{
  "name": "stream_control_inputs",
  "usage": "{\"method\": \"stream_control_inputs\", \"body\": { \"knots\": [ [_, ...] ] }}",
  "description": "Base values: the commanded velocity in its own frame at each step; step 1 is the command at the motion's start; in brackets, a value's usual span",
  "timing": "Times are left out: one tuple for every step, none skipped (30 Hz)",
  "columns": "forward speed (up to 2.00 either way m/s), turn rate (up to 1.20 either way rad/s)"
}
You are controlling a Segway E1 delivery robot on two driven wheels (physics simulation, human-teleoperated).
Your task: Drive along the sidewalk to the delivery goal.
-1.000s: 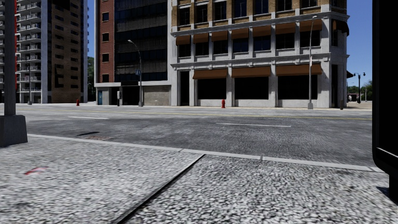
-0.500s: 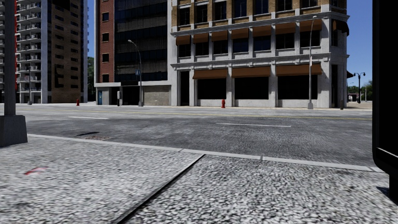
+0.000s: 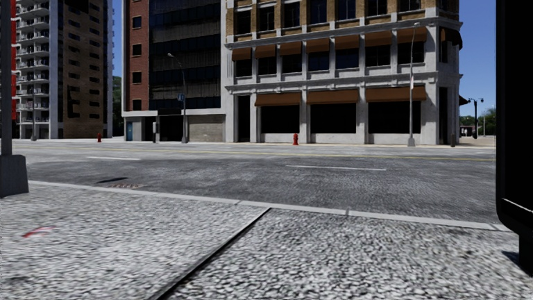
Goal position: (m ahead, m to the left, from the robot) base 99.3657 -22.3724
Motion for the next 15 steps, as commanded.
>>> {"method": "stream_control_inputs", "body": {
  "knots": [
    [0.81,-0.5],
    [0.81,-0.52],
    [0.81,-0.53],
    [0.81,-0.53],
    [0.81,-0.53],
    [0.81,-0.53],
    [0.81,-0.53],
    [0.81,-0.53],
    [0.81,-0.53],
    [0.81,-0.53],
    [0.81,-0.53],
    [0.81,-0.53],
    [0.81,-0.53],
    [0.81,-0.53],
    [0.79,-0.53]
  ]
}}
